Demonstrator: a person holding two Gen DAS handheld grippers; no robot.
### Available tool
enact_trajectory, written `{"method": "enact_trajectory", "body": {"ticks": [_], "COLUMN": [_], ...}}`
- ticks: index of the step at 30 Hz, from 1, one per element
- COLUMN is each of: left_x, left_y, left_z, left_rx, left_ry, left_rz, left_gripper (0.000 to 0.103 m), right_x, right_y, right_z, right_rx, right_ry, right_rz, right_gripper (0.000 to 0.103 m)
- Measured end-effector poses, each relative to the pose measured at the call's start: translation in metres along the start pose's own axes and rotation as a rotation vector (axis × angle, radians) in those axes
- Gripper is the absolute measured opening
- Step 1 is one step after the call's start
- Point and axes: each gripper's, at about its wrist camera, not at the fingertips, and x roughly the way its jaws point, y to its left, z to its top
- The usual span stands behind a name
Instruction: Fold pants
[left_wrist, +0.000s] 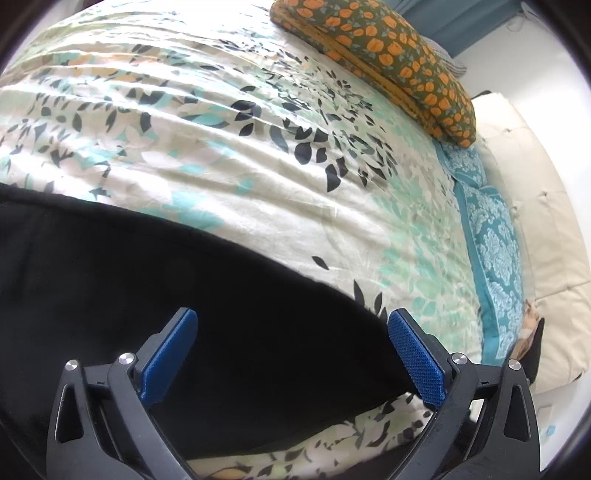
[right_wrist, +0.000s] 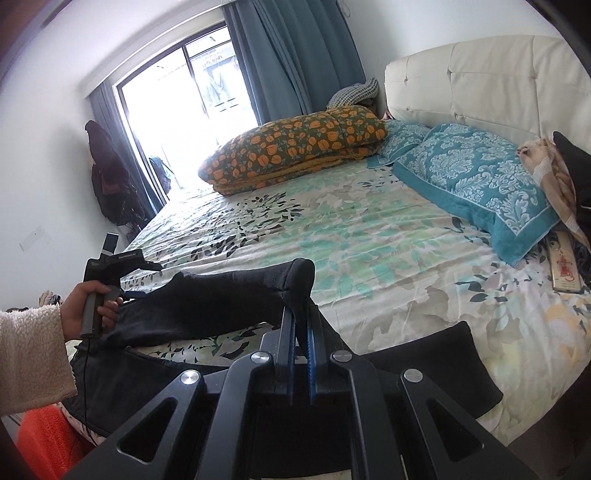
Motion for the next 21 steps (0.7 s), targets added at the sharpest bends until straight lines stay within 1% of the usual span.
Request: {"method": "enact_trajectory", "body": {"ticks": [3,5,6,7,8,9,10,11,13,15,16,18,19,20,21], "left_x": [0.013,0.018,0.018,0.017,0.015,0.014,0.013,0.006,-0.019,-0.058,-0.081,-0.127,-0.146,-0.158,-0.163], "left_y": [0.004,0.012,0.016,0.02,0.025,0.032,0.041,0.049,0.057,0.052,0.047,0.041,0.043,0.047,0.054], "left_z": [0.005,0.005,0.003,0.001,-0.001,-0.003,-0.005,-0.007,-0.013,-0.021,-0.028,-0.052,-0.07,-0.092,-0.114], "left_rx": [-0.076,-0.119,-0.136,-0.147,-0.152,-0.153,-0.164,-0.184,-0.205,-0.17,-0.133,-0.046,-0.005,0.025,0.045], "left_ry": [0.02,0.038,0.038,0.034,0.038,0.048,0.057,0.043,-0.019,-0.112,-0.165,-0.277,-0.324,-0.353,-0.358], "left_rz": [0.02,0.008,-0.01,-0.019,-0.001,0.008,-0.02,-0.06,-0.098,-0.131,-0.137,-0.128,-0.12,-0.105,-0.077], "left_gripper": [0.102,0.101,0.093,0.083,0.048,0.006,0.005,0.005,0.004,0.004,0.004,0.004,0.005,0.005,0.006], "right_x": [-0.011,-0.02,-0.025,-0.03,-0.035,-0.036,-0.035,-0.031,-0.018,-0.006,-0.002,0.003,0.006,0.012,0.018], "right_y": [-0.007,-0.012,-0.013,-0.016,-0.018,-0.021,-0.022,-0.024,-0.028,-0.029,-0.027,-0.015,-0.011,-0.009,-0.011], "right_z": [-0.005,-0.008,-0.008,-0.009,-0.01,-0.009,-0.009,-0.008,0.002,0.019,0.031,0.046,0.048,0.046,0.038], "right_rx": [0.0,-0.002,0.0,0.004,0.007,0.009,0.005,0.0,0.001,-0.015,-0.053,-0.187,-0.262,-0.325,-0.372], "right_ry": [-0.005,-0.015,-0.022,-0.032,-0.038,-0.034,-0.023,-0.016,-0.004,-0.023,-0.045,-0.092,-0.09,-0.061,-0.023], "right_rz": [-0.009,-0.008,-0.004,0.001,0.005,0.014,0.014,0.005,0.013,0.024,0.022,-0.009,-0.02,-0.035,-0.057], "right_gripper": [0.006,0.006,0.006,0.006,0.006,0.006,0.006,0.006,0.006,0.006,0.006,0.006,0.006,0.006,0.006]}}
